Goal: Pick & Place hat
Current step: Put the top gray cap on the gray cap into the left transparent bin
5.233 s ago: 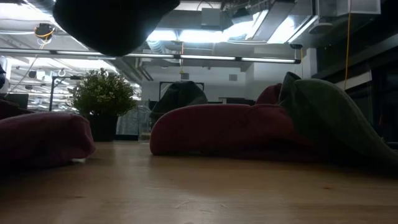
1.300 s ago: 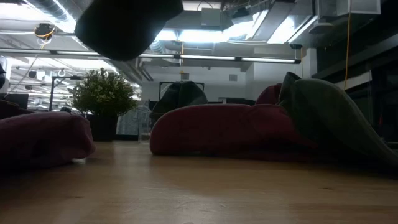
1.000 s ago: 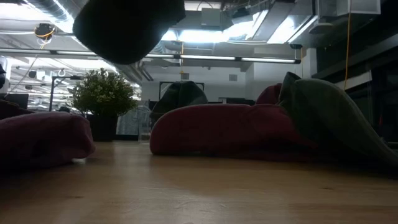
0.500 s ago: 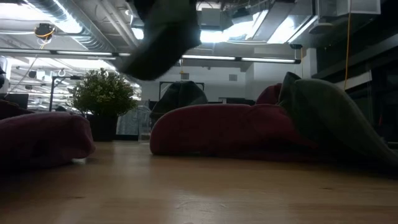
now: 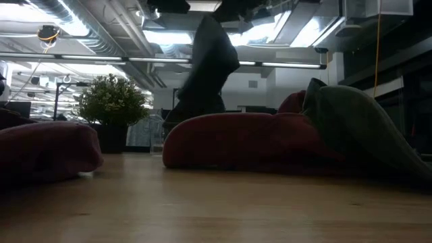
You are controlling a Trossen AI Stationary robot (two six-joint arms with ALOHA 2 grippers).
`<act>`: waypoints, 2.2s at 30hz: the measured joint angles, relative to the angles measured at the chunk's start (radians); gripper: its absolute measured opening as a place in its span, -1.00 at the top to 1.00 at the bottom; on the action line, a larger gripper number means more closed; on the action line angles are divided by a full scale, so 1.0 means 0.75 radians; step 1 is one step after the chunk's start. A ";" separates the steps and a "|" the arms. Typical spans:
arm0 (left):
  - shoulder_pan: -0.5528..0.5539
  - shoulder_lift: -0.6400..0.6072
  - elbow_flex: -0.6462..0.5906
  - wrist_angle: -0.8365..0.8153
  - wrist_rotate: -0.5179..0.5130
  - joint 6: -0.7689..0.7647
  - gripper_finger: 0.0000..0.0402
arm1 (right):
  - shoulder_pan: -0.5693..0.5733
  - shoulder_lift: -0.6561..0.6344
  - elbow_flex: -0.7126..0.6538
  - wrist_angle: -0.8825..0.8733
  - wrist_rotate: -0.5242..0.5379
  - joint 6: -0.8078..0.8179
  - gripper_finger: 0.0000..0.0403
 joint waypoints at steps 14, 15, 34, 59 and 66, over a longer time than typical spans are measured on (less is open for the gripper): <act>0.000 0.001 0.000 0.054 -0.058 0.056 0.15 | -0.237 0.045 0.001 0.455 0.040 0.100 0.95; 0.000 0.001 0.000 0.054 -0.058 0.068 0.15 | -0.249 0.059 0.001 0.454 0.030 0.133 0.95; 0.000 0.001 0.000 0.054 -0.116 0.075 0.15 | -0.300 0.457 0.370 0.464 0.222 0.312 0.95; 0.000 0.002 0.000 -0.016 -0.111 -0.089 0.15 | -0.153 0.566 0.636 -0.768 0.055 0.592 0.95; 0.000 0.002 0.000 -0.017 -0.111 -0.089 0.15 | -0.080 0.566 0.677 -0.837 0.005 0.591 0.95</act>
